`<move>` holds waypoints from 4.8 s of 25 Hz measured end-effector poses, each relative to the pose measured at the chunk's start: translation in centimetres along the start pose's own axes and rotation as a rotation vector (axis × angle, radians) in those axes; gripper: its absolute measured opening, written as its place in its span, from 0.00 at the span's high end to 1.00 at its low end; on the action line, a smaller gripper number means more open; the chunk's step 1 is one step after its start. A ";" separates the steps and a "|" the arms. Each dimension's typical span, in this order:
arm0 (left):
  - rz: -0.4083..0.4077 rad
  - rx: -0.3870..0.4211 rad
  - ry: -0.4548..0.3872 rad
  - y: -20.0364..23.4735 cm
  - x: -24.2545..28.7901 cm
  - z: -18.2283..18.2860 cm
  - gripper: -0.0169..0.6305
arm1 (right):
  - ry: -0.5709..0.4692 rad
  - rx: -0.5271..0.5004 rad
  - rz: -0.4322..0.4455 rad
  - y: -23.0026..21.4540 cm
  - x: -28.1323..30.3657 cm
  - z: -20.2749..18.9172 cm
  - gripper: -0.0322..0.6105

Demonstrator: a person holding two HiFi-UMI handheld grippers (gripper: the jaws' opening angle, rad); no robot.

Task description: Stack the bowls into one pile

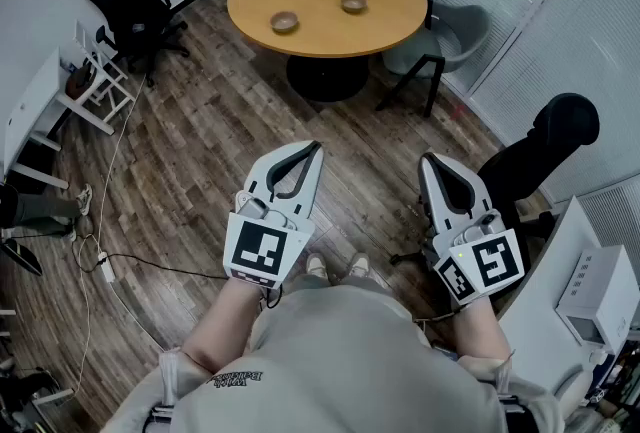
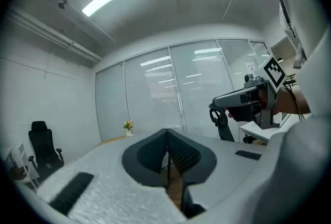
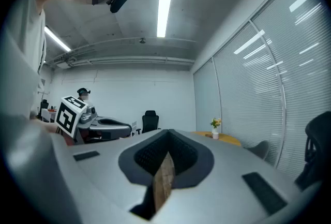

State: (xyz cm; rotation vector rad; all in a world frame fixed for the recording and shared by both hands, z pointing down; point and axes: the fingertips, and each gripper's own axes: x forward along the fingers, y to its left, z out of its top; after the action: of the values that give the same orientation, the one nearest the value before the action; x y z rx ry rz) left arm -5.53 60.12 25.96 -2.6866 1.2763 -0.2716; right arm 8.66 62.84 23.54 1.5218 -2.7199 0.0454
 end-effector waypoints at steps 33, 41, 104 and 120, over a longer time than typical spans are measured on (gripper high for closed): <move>-0.018 -0.039 0.027 -3.2 8.2 0.4 0.95 | 0.042 -0.059 0.062 -8.2 1.0 -2.6 0.90; 0.007 -0.036 0.036 -5.0 9.6 0.4 0.95 | 0.052 -0.088 0.106 -10.0 0.4 -3.3 0.90; -0.098 -0.106 0.069 30.2 35.3 -9.8 0.95 | 0.192 -0.089 0.026 -21.0 42.5 -3.5 0.90; -0.102 -0.098 0.089 40.3 42.1 -11.0 0.95 | 0.199 -0.085 0.038 -24.0 54.8 -2.6 0.90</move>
State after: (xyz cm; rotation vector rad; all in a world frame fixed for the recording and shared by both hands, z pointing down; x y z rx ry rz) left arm -12.14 1.47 32.05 -2.8574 1.2066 -0.3535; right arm 0.52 3.73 28.41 1.3645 -2.5604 0.0773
